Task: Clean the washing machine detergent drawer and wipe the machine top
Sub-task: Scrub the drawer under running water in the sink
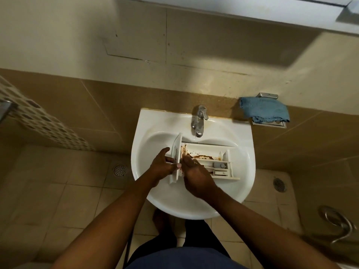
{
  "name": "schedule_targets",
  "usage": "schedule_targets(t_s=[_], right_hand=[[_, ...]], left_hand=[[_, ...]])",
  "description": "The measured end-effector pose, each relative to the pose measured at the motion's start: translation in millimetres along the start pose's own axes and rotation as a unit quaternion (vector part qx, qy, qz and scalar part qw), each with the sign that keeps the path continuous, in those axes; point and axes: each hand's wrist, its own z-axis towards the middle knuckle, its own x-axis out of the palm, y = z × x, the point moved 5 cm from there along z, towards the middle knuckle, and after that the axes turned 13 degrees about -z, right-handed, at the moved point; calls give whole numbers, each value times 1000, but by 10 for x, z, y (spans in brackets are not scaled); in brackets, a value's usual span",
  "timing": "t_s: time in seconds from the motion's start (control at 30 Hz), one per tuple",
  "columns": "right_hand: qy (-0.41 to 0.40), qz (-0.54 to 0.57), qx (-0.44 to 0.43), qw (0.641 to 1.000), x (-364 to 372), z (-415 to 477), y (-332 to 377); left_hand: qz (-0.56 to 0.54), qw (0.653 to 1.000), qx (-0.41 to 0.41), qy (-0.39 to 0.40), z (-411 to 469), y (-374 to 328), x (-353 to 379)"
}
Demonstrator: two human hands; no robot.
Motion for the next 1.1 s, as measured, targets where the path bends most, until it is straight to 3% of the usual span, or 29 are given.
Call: schedule_targets(t_s=[0.17,0.23,0.3,0.37,0.43,0.47,0.5,0.63,0.8,1.0,1.07,1.1], right_hand=[[-3,20,-55,998,-136,-456,67],[-15,80,-18,997,-263,-264,-89],[-46,181,79,979,-288,15,-347],[-84,329,240,909,-219,270,-671],[-78,518,388,758,-93,442,-887],[-70,582,418,694,-79,512,-919],[-63,614,432,658,-84,572,-941],[-46,697,421,579,-70,715,-943],[-18,735,405,544,38,738,-979],[4,752,389,532,71,809,-1054],[21,739,381,556,74,756,-1028],[34,717,373,587,67,713,-976]], left_hand=[[14,1000,0,4,-3,-11,3],[7,1000,-2,6,-3,-3,-2],[-2,1000,-7,9,-6,6,-5],[-2,1000,-12,11,-5,8,-6],[-2,1000,-15,10,1,8,-2],[-1,1000,-15,10,0,7,1],[0,1000,-16,9,1,9,5],[6,1000,-15,8,-16,-5,17],[10,1000,-11,-1,-29,-3,9],[8,1000,-9,-2,-49,-14,20],[6,1000,-9,-5,-57,-13,22],[3,1000,-8,-6,-58,-11,22]])
